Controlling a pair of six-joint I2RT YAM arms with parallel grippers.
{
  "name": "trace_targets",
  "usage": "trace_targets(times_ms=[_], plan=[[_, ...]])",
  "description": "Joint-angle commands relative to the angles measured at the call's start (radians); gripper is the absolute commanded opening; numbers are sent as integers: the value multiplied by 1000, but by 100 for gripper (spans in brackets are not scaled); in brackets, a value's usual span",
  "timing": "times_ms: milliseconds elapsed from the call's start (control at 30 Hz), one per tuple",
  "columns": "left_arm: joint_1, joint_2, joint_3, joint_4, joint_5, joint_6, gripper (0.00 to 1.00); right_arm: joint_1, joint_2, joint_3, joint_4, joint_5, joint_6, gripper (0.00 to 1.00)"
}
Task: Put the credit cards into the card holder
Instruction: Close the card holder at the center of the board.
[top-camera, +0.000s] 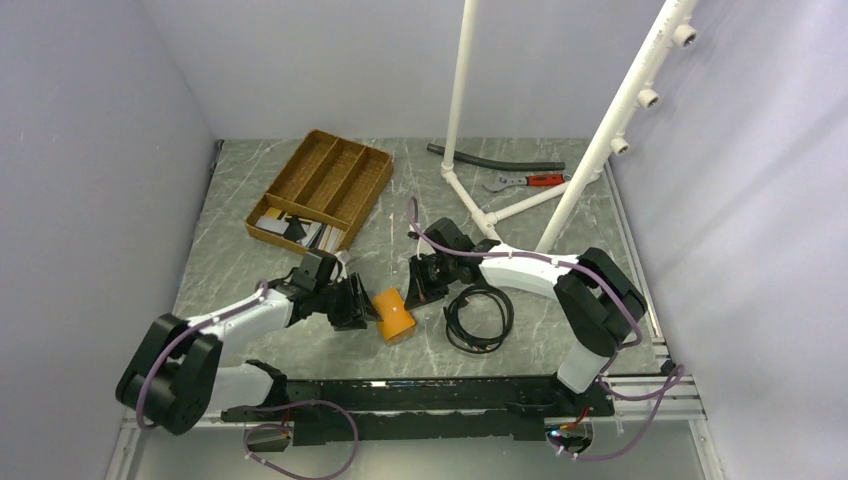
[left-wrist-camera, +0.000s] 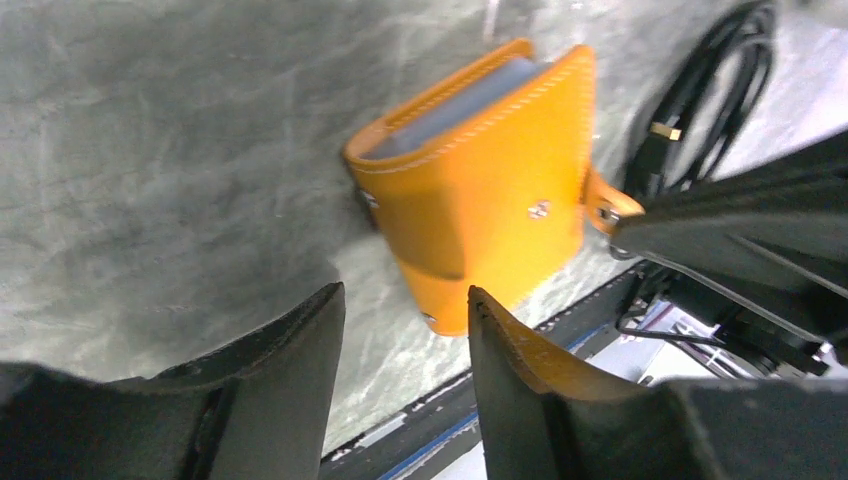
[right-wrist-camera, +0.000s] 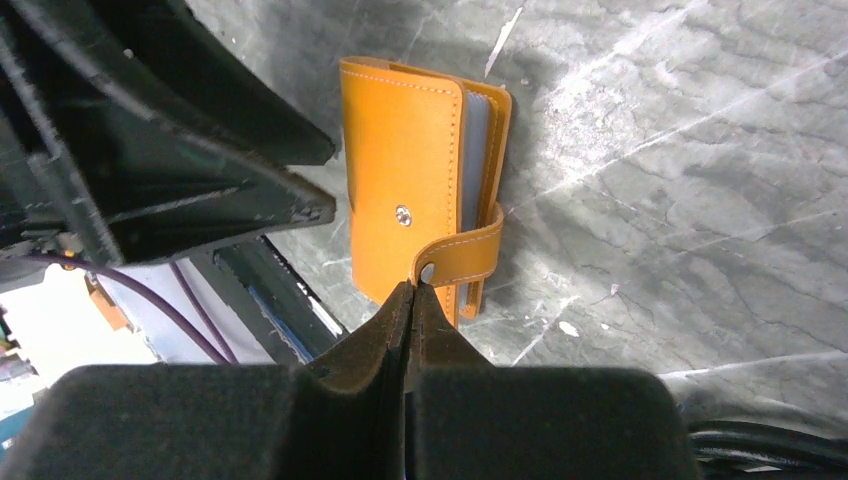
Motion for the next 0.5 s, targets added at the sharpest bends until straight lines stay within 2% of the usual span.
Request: trace_targets(times_ms=[0, 233, 467], plan=[[2, 65, 21, 43, -19, 32, 52, -5, -54, -30, 76, -53, -30, 0], [2, 92, 101, -4, -59, 185, 50, -29, -90, -104, 125, -65, -3, 0], [2, 114, 113, 44, -28, 216, 48, -50, -107, -106, 176, -83, -14, 0]])
